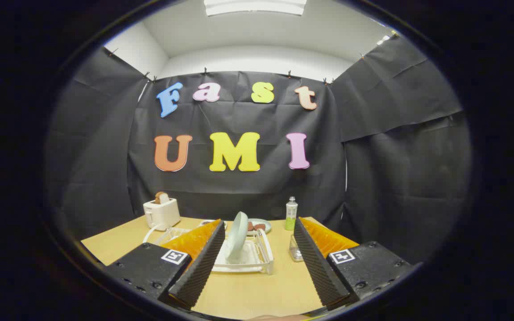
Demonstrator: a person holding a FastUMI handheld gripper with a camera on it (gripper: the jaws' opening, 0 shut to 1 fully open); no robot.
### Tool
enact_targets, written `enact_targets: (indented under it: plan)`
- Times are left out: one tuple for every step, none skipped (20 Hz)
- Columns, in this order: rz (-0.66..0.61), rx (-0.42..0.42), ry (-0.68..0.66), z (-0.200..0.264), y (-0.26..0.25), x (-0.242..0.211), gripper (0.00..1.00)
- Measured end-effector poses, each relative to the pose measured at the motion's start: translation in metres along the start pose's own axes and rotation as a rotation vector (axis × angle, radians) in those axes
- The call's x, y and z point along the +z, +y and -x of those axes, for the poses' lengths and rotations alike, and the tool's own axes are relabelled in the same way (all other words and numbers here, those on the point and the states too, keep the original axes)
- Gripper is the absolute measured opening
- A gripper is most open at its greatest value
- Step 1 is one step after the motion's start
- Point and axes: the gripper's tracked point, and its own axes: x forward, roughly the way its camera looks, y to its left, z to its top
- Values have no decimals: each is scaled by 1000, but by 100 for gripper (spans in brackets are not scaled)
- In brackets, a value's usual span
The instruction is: Take the plate from the dish rack, then take the spoon from the basket and place it into the plate.
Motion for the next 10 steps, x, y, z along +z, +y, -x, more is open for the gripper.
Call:
enact_targets:
  plan:
    - [-1, -1, 2, 0, 0, -2, 100]
    - [-3, 0, 5, -1, -1, -3, 100]
    - [-3, 2, 10, -1, 0, -4, 100]
    - [-2, 1, 14, -2, -1, -5, 100]
    - [-3, -3, 18, -3, -2, -7, 100]
    - [-7, -5, 20, -4, -3, -7, 100]
    - [-8, -6, 27, -6, -2, -10, 99]
    - [-10, -6, 32, -7, -2, -11, 99]
    - [-10, -8, 38, -9, -2, -13, 99]
    - [-9, -9, 43, -11, -2, -14, 99]
